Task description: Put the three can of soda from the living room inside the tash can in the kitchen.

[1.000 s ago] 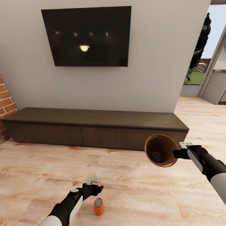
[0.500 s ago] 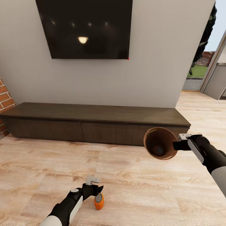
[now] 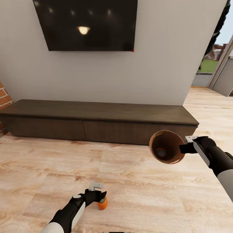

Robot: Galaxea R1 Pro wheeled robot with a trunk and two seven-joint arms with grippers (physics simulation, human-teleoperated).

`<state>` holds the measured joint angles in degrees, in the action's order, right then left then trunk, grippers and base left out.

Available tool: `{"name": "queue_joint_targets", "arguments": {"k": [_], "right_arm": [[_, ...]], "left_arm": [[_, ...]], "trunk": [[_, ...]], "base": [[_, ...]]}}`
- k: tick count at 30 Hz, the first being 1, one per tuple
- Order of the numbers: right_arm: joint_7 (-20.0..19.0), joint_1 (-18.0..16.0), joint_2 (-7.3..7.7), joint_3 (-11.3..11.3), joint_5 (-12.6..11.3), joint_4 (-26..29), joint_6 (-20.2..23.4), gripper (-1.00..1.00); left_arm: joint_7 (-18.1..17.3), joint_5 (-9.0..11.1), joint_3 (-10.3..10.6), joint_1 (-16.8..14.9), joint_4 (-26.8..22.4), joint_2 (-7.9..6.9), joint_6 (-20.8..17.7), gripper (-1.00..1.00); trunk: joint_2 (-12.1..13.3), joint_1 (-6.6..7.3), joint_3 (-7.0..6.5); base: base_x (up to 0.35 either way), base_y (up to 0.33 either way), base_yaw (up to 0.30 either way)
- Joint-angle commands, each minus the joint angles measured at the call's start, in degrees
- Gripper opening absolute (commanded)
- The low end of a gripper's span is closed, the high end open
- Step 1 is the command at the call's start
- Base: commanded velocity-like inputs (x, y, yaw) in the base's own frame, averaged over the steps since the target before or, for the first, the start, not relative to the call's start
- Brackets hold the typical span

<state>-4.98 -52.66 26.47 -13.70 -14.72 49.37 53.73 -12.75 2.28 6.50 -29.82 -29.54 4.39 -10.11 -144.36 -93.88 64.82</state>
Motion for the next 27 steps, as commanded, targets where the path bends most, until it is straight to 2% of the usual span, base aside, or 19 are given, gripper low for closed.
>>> {"name": "queue_joint_targets", "arguments": {"k": [1,10,14,23,27], "right_arm": [[-0.2,-0.1,-0.03,0.1,-0.3,0.1,0.2,-1.0],[-0.1,-0.1,-0.05,0.0,-0.1,0.1,0.6,-1.0],[-0.1,-0.1,-0.07,0.0,-0.1,0.1,0.6,-1.0],[-0.1,-0.1,-0.07,0.1,0.0,0.1,0.6,-1.0],[-0.1,-0.3,-0.13,0.0,0.1,0.1,0.6,-1.0]], "left_arm": [[0.0,0.0,0.0,0.0,0.0,0.0,0.0,1.0],[0.0,0.0,0.0,0.0,0.0,0.0,0.0,1.0],[0.0,0.1,0.0,0.0,0.0,-0.06,0.0,1.0],[0.0,0.1,0.0,0.0,0.0,-0.04,0.0,1.0],[0.0,0.1,0.0,0.0,-0.2,-0.13,0.0,1.0]], "trunk": [[0.0,-0.01,0.22],[-0.1,-0.24,2.21],[-0.1,-0.24,2.21],[-0.3,-0.48,4.21],[-0.3,-0.48,4.21]], "base": [[0.0,0.0,0.0],[0.0,0.0,0.0],[0.0,0.0,0.0],[0.0,0.0,0.0],[0.0,0.0,0.0]]}}
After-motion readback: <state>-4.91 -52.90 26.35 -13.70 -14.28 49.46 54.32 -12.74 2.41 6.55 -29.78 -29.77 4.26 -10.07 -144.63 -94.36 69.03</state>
